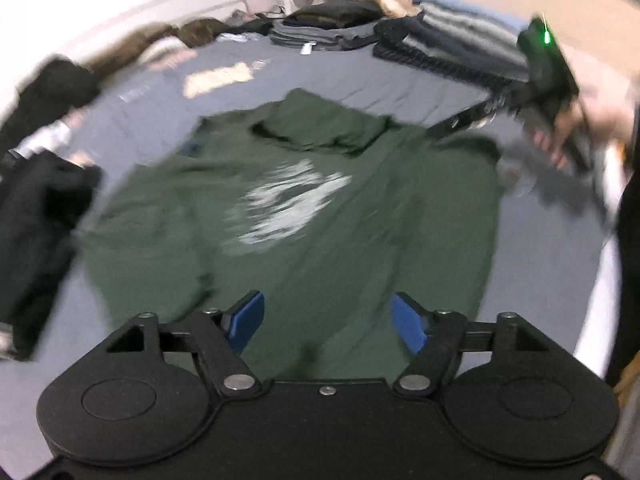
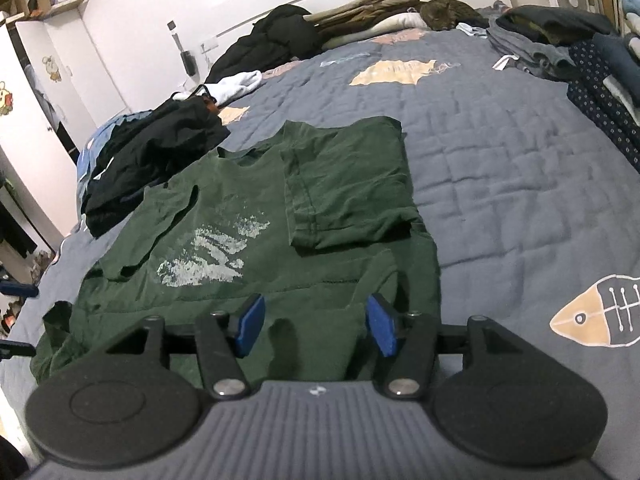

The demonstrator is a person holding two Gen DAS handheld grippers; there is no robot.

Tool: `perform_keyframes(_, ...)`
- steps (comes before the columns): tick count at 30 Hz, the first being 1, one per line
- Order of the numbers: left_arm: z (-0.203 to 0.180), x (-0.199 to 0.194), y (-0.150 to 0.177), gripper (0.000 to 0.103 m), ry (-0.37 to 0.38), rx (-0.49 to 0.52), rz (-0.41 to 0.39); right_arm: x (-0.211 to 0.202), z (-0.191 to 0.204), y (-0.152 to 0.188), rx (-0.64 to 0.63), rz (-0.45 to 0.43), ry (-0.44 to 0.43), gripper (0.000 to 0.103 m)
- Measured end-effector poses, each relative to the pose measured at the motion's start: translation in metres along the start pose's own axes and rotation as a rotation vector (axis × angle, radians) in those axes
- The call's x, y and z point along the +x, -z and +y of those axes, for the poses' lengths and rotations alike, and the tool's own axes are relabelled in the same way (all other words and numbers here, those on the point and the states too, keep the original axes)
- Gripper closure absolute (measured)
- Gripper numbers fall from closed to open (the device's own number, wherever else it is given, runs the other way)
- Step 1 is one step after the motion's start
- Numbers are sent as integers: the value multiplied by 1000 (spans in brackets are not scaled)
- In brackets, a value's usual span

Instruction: Fold clothes

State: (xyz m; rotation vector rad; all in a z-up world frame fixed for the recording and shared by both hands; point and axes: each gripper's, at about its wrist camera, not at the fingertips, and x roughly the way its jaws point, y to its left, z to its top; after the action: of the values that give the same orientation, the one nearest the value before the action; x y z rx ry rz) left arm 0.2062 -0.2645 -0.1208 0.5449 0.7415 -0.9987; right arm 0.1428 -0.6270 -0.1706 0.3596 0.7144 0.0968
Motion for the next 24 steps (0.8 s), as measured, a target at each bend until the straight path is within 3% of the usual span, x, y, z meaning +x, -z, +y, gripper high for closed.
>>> perform_keyframes(3,-9,34,-3,62,52,4,65,-1,0,0,14,-6,-6,45)
perform_keyframes(12,-22,87,0,64,56,45,135,-3,-3,-3,50,-26,-28,43)
perform_keyframes(15,-25,92,-2,85,80,51,159,-2,-3,-3,60,-30,-34,43)
perform_keyframes(18,-29,90,-5,95,76,74,161,-3,-4,-4,71,-37,-42,43)
perform_keyframes(24,-12,64,-28,99,22,34,58,-8,-5,-6,100,-68,-52,43)
